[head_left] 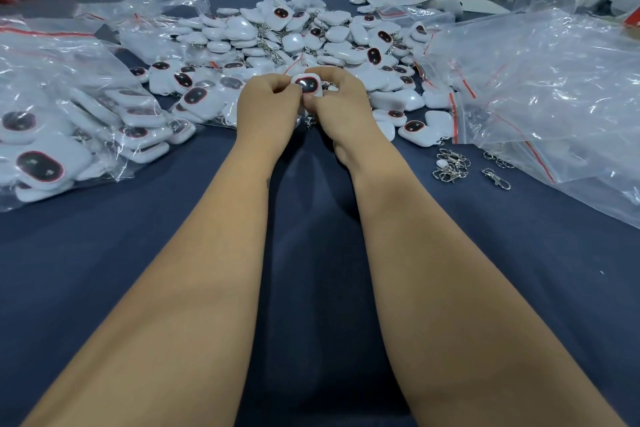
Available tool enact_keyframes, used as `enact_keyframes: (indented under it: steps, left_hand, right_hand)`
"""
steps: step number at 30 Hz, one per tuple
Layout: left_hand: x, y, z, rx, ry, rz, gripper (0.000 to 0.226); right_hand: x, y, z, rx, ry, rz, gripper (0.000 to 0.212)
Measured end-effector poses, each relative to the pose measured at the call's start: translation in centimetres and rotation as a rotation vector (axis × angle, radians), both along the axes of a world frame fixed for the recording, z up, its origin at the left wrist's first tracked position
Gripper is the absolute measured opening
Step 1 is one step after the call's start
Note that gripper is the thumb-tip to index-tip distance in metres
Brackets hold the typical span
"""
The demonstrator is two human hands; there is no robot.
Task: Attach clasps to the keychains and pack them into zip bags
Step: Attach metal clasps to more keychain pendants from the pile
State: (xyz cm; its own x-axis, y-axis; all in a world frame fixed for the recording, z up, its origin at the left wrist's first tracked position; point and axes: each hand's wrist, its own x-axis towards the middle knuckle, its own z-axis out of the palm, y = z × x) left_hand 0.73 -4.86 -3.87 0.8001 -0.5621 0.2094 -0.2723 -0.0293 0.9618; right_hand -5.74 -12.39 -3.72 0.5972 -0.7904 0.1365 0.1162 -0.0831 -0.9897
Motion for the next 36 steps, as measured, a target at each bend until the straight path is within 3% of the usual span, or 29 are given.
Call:
enact_keyframes:
  steps: [14,36]
  left_hand:
    - [0.32,-0.36,-0.2,0.017,-0.058,-0.007,0.02]
    - [0.3,-0.34,-0.14,0.051,-0.051,0.0,0.017]
  right_hand:
    - [-0.31,0.0,0.6,0.061,0.003,0.038,0.023]
    - [-0.4,0.41,0.68,0.022,0.027,0.042,0.032]
